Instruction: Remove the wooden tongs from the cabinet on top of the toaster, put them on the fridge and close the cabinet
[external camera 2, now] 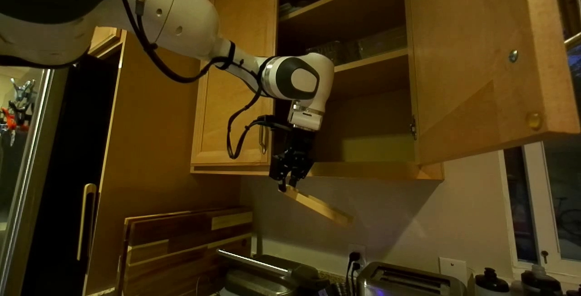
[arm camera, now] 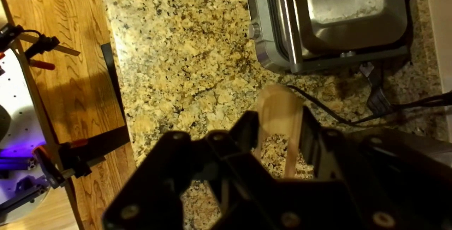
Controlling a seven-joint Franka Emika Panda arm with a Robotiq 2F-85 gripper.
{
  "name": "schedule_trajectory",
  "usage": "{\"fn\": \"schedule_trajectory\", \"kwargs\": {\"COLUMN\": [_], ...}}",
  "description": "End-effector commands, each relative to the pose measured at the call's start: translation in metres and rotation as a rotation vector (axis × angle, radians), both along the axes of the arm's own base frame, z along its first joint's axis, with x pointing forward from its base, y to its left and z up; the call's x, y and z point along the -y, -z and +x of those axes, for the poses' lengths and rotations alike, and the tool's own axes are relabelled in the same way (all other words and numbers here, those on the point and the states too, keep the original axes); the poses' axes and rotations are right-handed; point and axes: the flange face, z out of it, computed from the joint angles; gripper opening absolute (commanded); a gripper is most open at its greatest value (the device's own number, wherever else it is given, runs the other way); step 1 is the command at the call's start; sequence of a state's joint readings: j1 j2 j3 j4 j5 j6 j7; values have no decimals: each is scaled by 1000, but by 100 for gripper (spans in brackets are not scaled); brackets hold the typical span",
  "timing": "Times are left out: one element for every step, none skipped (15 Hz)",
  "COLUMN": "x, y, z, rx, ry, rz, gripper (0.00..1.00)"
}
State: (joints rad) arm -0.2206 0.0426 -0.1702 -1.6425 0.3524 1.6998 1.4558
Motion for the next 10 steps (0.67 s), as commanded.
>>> {"fn": "schedule_trajectory", "kwargs": {"x": [-12,-14,-4,-5,-6,-7,-7,-7,-8,-8], "y": [7,10,10,12,13,12,12,12,12,12], "z": [-27,-30,-10,-13,-16,-17,-18,-19,-19,-19], "rx": [9,5,-17,-22,-23,-22,-22,-21,-21,-21], "ry": [29,26,0,0,-1,-1,-1,-1,-1,-1], "rz": [24,26,12,16,18,19,19,19,19,19], "gripper": [14,14,33,33,33,33,33,33,33,33]}}
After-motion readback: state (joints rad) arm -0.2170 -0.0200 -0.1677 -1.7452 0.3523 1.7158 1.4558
